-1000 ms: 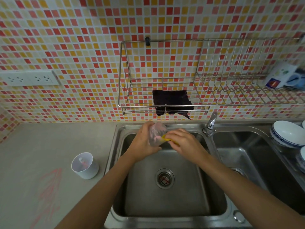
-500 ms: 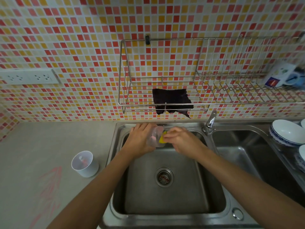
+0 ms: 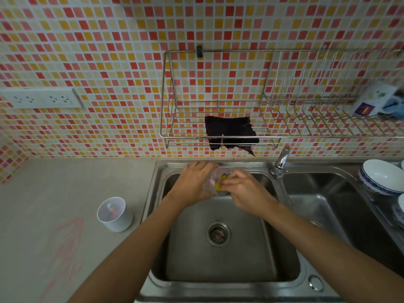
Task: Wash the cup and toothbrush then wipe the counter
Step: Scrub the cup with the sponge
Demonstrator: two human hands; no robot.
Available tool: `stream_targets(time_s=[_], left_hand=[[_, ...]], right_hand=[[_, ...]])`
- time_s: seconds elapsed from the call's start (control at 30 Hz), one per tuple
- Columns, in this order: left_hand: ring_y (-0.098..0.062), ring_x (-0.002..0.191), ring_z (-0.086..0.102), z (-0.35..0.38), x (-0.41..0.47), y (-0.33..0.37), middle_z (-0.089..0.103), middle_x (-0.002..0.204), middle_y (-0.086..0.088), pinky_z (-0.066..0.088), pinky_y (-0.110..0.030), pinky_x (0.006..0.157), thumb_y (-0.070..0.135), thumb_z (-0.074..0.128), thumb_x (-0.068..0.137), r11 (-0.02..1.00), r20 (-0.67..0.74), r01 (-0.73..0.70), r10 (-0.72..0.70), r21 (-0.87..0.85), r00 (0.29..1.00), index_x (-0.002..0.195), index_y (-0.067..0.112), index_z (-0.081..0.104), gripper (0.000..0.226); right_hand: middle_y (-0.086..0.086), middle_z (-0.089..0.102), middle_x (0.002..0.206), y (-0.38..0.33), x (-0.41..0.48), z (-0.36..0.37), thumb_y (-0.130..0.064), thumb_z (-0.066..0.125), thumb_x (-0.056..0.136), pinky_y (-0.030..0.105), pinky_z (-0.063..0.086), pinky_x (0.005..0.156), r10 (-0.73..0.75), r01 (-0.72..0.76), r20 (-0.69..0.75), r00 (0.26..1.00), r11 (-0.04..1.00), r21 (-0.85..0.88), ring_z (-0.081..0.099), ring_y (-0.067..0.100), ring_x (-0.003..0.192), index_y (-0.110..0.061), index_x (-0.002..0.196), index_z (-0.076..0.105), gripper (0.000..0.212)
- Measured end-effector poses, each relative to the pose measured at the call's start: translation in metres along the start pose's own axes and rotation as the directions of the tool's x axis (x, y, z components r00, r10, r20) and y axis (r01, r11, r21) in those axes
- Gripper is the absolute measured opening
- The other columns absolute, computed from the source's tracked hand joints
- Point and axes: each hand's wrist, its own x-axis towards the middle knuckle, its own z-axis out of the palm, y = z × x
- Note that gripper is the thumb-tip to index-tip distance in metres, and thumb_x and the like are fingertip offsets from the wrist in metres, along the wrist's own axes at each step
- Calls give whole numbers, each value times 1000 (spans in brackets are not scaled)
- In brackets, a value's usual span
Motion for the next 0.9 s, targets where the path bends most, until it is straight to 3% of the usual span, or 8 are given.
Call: stream_targets(time_s=[0.1, 0.2, 0.3, 0.43, 0.67, 0.8, 0.9], left_hand=[[-18, 118, 49, 4, -2, -4, 53, 131, 4, 43, -34, 99, 37, 70, 70, 1000, 33, 21, -20, -23, 999, 133, 25, 41, 70], [-19, 116, 51, 7, -3, -8, 54, 130, 4, 46, -36, 98, 40, 71, 65, 998, 48, 33, -30, -52, 998, 132, 26, 40, 75], [-21, 117, 50, 2, 1, -8, 54, 129, 2, 45, -39, 96, 39, 74, 65, 996, 46, 36, -32, -85, 998, 130, 25, 42, 74], [-22, 120, 48, -4, 0, -6, 51, 133, 0, 42, -40, 99, 36, 76, 64, 983, 44, 51, -44, -175, 998, 135, 22, 40, 81], [-13, 120, 45, 11, -13, 1, 51, 128, 9, 39, -36, 99, 60, 78, 58, 944, -84, 167, -198, -284, 977, 132, 29, 39, 89], [-15, 117, 47, 14, -15, -1, 45, 128, 5, 48, -41, 91, 51, 82, 58, 969, -166, 115, -152, -217, 974, 131, 26, 41, 88], [-16, 111, 52, 8, -12, -3, 49, 125, 1, 52, -38, 86, 49, 84, 58, 980, -184, 59, -94, -191, 978, 129, 20, 44, 86]], right_hand=[[-7, 69, 101, -9, -4, -1, -10, 67, 83, 26, 49, 86, 228, -246, 93, 969, 917, 315, 57, 7, 92, -28, 108, 72, 31], [-9, 69, 106, -3, -4, -4, -12, 67, 83, 19, 44, 86, 109, -123, 82, 991, 974, 192, 53, 6, 96, -26, 112, 71, 33], [-6, 69, 108, 5, -3, 1, -11, 72, 78, 25, 49, 80, -73, 75, 49, 996, 997, -35, 55, 17, 93, -19, 108, 70, 31], [-3, 70, 103, 1, -2, 4, -8, 72, 78, 34, 55, 74, -70, 68, -31, 997, 995, -78, 57, 20, 94, -15, 103, 70, 26], [-4, 70, 106, -10, 2, -5, -10, 73, 80, 26, 50, 87, -39, 40, -81, 996, 999, 14, 56, 15, 100, -17, 107, 71, 28], [-8, 70, 109, -13, 6, -7, -11, 66, 85, 27, 47, 96, 152, -159, 47, 987, 959, 234, 58, 7, 105, -24, 112, 70, 30], [-7, 73, 100, -18, 8, -11, -12, 64, 87, 35, 54, 86, 338, -393, 202, 919, 768, 506, 67, 11, 90, -30, 109, 72, 29]])
